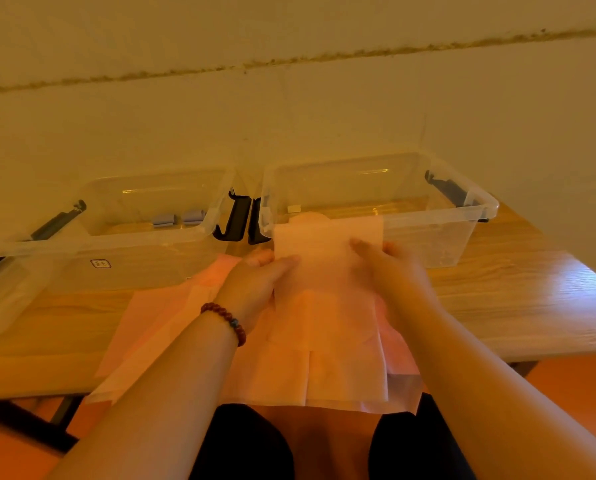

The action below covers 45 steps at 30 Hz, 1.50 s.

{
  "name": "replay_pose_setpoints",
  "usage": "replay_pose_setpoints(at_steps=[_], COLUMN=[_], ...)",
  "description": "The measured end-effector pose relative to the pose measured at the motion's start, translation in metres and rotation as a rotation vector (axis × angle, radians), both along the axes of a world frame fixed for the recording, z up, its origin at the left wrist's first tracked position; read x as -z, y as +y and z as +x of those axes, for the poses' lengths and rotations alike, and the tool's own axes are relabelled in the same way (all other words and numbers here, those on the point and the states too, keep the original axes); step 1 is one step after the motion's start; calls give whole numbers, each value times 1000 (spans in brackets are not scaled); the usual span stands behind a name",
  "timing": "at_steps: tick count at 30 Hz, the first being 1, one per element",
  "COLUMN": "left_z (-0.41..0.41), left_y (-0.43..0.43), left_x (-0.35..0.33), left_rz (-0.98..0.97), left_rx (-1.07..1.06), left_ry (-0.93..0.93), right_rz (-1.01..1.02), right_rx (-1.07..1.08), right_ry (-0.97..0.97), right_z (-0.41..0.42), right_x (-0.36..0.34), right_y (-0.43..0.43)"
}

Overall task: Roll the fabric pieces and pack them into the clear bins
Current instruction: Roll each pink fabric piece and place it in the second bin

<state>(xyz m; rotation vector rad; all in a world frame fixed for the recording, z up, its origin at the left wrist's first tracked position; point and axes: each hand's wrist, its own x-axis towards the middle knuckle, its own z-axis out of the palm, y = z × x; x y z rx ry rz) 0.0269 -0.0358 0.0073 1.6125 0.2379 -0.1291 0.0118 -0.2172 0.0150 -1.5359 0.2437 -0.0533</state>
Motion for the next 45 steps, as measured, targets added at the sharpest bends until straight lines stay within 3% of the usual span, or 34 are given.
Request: replay_pose_setpoints(at_steps=[3,11,18,23,28,33,38,45], left_z=[-5,3,22,8,-7,-23,-33,-43], left_y=[6,-3,-13,-10,5,15,10,10], left_x=[-7,-37,-32,-15,8,20,23,31], left_rz=[-38,48,381,245,205,306,136,15], left_rx=[-27,-132,-341,-328,-115,22,-22,-86], left_ry=[-16,-210,-260,-264,-133,-169,-179,-309], right_rz=[-53,-281,-502,-374,-185,-352,-461,-355], right_rx=[-46,171,287,291,143,-59,-66,-75], right_ry=[-32,-305,-263,-276,-127,-137,-284,-324], right_z=[-4,19,31,19,4,-8,-14,-27], right_x=[-2,-22,-32,-10,13,28,37,46], right_y=[-2,-2,-6,-4,-5,-17,-23,-27])
